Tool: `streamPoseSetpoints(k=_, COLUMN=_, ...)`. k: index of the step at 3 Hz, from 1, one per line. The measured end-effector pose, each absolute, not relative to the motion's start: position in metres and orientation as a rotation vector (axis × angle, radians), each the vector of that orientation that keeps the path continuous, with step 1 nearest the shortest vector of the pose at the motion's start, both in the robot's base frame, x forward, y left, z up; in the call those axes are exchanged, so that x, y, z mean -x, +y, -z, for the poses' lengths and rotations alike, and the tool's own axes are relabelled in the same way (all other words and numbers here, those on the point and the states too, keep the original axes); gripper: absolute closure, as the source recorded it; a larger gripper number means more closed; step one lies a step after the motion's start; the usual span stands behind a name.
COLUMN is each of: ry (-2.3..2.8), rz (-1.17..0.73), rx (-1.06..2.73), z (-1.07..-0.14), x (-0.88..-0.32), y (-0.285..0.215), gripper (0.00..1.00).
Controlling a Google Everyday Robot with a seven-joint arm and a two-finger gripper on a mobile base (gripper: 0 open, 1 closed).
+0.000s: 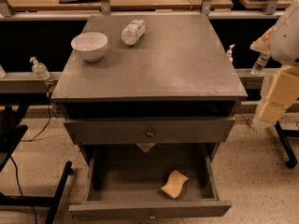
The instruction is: Pick sponge from middle drawer and place on counter
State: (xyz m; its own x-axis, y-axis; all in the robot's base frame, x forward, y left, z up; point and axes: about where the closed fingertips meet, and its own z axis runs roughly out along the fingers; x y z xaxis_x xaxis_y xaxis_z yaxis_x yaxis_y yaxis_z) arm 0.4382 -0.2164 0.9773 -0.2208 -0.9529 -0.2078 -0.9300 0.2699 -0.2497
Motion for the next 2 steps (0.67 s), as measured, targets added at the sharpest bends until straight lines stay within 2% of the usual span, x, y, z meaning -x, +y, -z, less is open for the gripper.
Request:
streamPoseSetpoints(k=1, ry=2.214, rz=0.113, rx=1.729, z=-0.978, x=-0.437, y=-0.214, gripper=0.0)
streamPoseSetpoints(k=2, ry=2.003, rz=0.151, rx=1.897, z=-0.945, x=-0.427, y=-0.184, gripper=0.0)
